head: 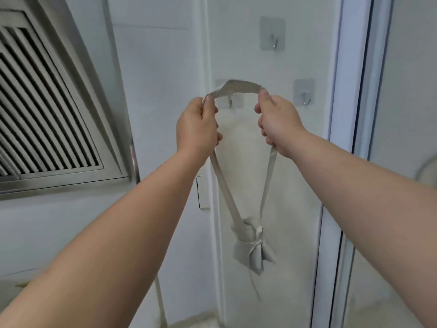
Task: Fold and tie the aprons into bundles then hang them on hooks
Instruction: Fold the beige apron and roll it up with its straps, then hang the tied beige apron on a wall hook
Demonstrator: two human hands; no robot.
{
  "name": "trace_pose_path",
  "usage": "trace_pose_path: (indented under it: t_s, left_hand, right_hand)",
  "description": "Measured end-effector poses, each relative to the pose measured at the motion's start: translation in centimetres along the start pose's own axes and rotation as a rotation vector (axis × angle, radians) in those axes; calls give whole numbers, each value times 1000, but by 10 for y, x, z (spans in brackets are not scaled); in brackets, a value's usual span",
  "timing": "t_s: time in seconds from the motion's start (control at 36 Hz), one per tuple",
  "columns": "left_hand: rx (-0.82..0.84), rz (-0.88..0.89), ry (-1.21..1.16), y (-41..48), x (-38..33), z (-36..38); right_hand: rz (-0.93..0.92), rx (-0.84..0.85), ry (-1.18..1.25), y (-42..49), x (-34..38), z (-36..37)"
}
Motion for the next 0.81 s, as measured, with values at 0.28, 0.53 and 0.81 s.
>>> trace_pose_path:
  t_s: [0.28,0.53,0.81]
  left_hand:
    - [30,-100,198,47,35,0]
    - [201,-256,239,5,53,-1]
    - [27,-281,262,-46,46,-37]
  right_hand:
    - [6,-42,-165,53,-28,21]
    - [91,111,-71,12,-59,41]
    - [17,109,-63,-40,-53,26]
Point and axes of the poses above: each hand's wrist, its own y-axis towards the middle knuckle, its own z-axis out of the palm, x = y × z, the point moved 1 cm from there along y, towards the middle knuckle, and after that the axes turned 10 degrees about -y, right-handed, at the moved point
